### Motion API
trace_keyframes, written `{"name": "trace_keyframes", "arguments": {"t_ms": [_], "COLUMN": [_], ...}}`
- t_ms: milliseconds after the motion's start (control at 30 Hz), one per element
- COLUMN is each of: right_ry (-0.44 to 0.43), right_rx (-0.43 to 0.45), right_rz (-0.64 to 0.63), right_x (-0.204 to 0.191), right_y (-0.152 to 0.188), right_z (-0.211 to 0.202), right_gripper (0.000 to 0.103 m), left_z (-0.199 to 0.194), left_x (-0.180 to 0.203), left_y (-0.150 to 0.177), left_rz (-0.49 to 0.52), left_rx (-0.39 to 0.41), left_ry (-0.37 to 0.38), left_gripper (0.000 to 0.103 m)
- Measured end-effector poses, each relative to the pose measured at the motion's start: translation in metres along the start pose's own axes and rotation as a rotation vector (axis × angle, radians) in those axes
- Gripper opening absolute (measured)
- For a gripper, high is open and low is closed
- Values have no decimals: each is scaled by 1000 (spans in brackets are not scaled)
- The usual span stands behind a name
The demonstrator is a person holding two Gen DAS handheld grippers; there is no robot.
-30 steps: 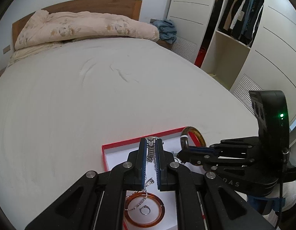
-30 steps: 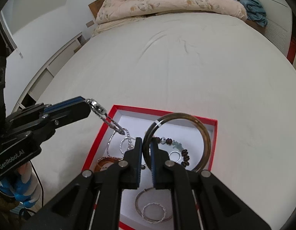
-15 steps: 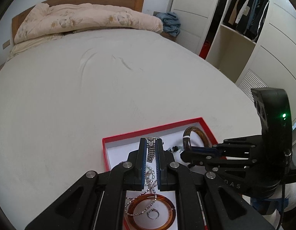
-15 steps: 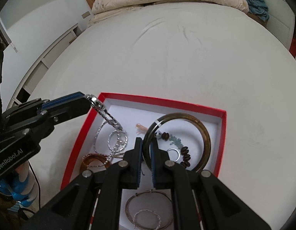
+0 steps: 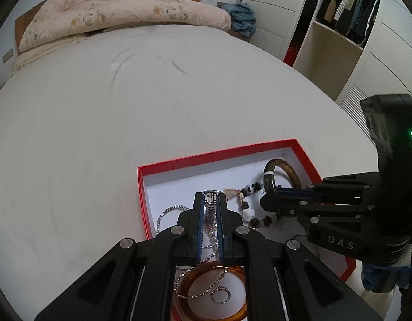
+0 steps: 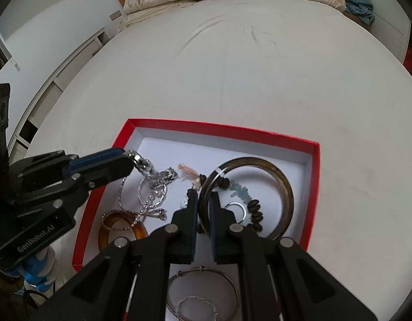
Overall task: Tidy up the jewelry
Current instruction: 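Carry the watch and dark bangle into the red box and lower them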
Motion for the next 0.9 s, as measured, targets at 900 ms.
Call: {"name": "trace_keyframes", "arguments": {"t_ms": [900], "right_ry": [35], "right_rx": [-13], "right_rz": [31], "right_x": [7], "right_y": [1], "right_z": [6], "right_gripper": [9], "left_z": [0], "left_x": [-7], "left_y": [23], "left_rz": [-19], "left_rx": [-59], "left_ry": [-18], "left_gripper": [8]}}
Point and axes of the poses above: each gripper's, at about its wrist camera, not at the fingertips, and z roughly the way its jaws point, x to its right, y to its underside, the point moved 2 cm from there along z, roughly the way its jaws point, and after that the axes turned 15 degrees about x, right-handed, at the moved point
